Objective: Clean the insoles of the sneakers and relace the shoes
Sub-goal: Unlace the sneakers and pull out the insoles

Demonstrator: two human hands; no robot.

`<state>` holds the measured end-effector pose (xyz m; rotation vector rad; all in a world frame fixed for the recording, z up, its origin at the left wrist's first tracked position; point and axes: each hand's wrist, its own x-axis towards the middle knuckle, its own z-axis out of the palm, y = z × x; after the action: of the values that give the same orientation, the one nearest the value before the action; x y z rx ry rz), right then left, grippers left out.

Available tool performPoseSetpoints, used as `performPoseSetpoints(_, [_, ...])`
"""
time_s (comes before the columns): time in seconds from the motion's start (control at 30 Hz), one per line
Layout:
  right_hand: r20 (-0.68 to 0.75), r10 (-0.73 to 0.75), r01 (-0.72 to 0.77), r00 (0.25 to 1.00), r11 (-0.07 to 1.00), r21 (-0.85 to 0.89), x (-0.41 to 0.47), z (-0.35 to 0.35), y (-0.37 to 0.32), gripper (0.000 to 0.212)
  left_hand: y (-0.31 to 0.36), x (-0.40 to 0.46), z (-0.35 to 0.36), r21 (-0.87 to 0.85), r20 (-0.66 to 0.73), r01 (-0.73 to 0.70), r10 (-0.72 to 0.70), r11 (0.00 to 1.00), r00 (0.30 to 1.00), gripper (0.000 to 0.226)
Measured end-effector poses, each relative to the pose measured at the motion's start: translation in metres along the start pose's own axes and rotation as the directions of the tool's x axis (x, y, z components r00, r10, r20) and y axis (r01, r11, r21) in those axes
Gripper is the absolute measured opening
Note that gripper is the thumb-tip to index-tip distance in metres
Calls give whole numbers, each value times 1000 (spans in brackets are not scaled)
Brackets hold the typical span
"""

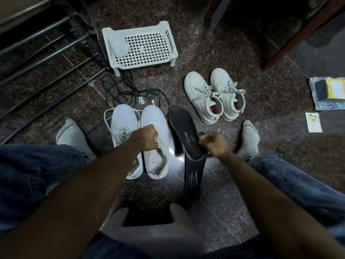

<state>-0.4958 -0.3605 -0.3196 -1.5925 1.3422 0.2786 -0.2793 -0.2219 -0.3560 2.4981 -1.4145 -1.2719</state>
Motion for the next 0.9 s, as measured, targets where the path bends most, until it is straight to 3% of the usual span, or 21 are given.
performPoseSetpoints(0.03, [45, -3, 6, 999, 998, -62, 5, 19, 13, 2, -1, -1, -1, -6, 0, 1, -1, 1000, 1000, 18])
performPoseSetpoints(0.1, [129, 74, -43, 989, 974, -222, 10, 46, 38, 34, -2, -1, -3, -3, 1, 4, -4, 1000, 1000, 16])
performPoseSetpoints(0.17, [158, 108, -73, 982, 974, -216, 20, 57, 61, 43, -1, -2, -4, 30, -6, -4, 4, 1000, 1000, 16])
performPoseSetpoints(0.3, [203, 77, -19, 976, 962, -274, 19, 46, 44, 14, 1, -3, -2, 119, -45, -38, 43, 992, 998, 15])
performPoseSetpoints(0.4, [146, 63, -31, 987, 976, -214, 31, 28, 33, 22, 1, -2, 2, 140, -59, -45, 54, 989, 997, 12])
performPoseSetpoints(0.47, [128, 38, -17, 991, 988, -156, 49, 25, 40, 26, -3, -5, 6, 60, -65, -64, 68, 996, 996, 9])
performPoseSetpoints(0.6, [261, -30, 57, 965, 994, -97, 38, 44, 8, 24, -24, -18, 14, -238, -155, -90, 53, 967, 986, 10])
performPoseSetpoints(0.63, [312, -37, 78, 949, 990, -119, 33, 54, -1, 25, -30, -21, 15, -267, -232, -93, 30, 959, 972, 14])
performPoseSetpoints(0.73, [338, -38, 168, 940, 915, -366, 12, 82, -26, 57, -45, -30, 14, -246, -413, -19, -87, 969, 906, 28])
performPoseSetpoints(0.8, [257, -60, 177, 965, 868, -463, 0, 96, -39, 63, -55, -35, 14, -248, -331, 56, -139, 967, 933, 43])
performPoseSetpoints(0.9, [189, -72, 162, 979, 838, -521, -12, 111, -50, 44, -74, -44, 18, -143, -121, 74, -92, 987, 988, 66])
